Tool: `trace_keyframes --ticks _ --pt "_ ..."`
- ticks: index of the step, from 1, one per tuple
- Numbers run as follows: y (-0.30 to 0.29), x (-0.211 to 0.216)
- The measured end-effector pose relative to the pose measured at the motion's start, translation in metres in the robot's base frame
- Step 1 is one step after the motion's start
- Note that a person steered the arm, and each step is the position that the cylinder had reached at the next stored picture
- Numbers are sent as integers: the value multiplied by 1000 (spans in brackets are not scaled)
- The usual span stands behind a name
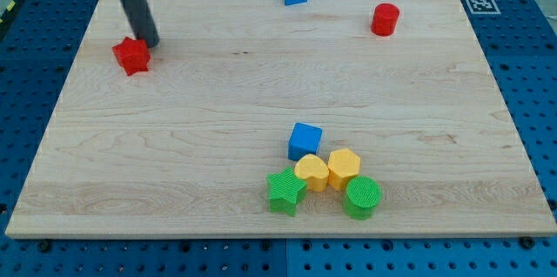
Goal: Move the triangle to the top center of the board
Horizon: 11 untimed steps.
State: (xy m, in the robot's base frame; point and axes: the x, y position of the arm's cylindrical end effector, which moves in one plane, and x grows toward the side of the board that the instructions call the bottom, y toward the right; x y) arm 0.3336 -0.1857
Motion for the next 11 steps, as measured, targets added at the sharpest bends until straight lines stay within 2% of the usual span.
trace_keyframes --ticks 2,4,5,6,7,8,9,11 --pt "104 -89" --pt "134 -118" --pt "181 -141" --pt "233 -141" --pt "250 -141" --pt "246 -128" --pt "223 -107" --pt "184 -92"
